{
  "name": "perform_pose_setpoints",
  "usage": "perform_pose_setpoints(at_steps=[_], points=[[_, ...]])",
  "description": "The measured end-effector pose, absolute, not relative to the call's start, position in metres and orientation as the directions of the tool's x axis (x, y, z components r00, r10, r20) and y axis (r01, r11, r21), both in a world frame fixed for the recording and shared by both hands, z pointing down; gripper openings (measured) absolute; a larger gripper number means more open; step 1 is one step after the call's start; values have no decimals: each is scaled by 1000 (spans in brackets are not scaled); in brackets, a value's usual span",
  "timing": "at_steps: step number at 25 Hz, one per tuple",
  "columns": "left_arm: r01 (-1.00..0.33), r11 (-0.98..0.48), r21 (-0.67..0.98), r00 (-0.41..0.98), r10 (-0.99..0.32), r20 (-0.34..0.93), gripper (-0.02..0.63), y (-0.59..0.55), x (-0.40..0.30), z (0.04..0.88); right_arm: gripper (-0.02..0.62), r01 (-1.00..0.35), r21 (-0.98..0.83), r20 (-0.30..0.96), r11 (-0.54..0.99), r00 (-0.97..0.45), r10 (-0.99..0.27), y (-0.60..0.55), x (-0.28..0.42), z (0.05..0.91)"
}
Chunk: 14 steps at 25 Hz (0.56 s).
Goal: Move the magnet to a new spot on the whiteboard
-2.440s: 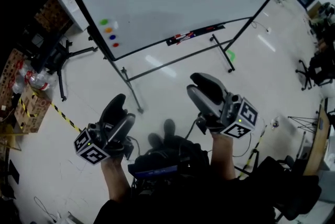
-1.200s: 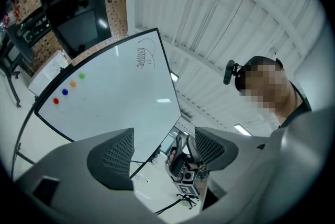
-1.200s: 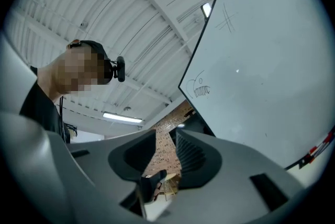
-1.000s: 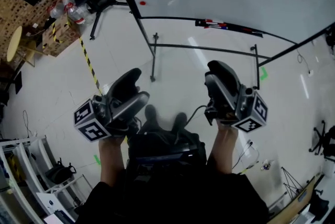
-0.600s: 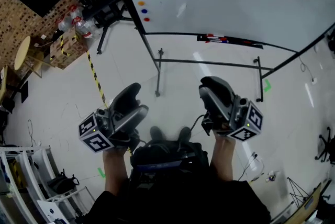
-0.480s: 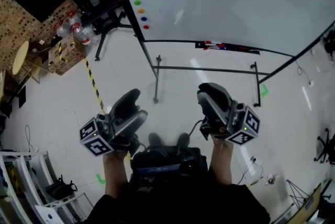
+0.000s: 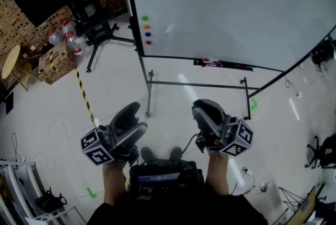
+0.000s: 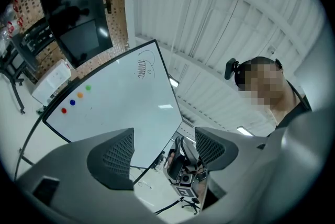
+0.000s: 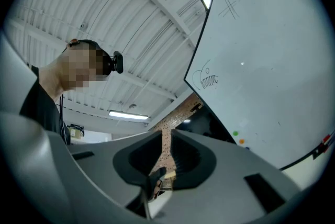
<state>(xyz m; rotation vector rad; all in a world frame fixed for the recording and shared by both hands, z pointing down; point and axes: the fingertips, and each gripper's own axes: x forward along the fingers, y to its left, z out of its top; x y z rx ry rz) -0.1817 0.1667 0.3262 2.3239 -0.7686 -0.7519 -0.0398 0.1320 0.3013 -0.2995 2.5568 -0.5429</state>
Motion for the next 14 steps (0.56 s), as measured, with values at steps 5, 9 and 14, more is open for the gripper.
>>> perform_pose_setpoints(at_steps=[5,9,14], points=[[-326,-664,673,670,-665,-331,359,174,-195,333,66,-122,-443,-401,888,-859,-318,137,-55,305],[-320,-654,686,661,-673,-333,359,169,-210,338,66,-125,-449,-381,885,-869,-316,131,-72,310],[-317,-658,683,665,-668,-334,359,176,-214,340,66,-133,-448,-369,884,-873,-318,138,-78,314]])
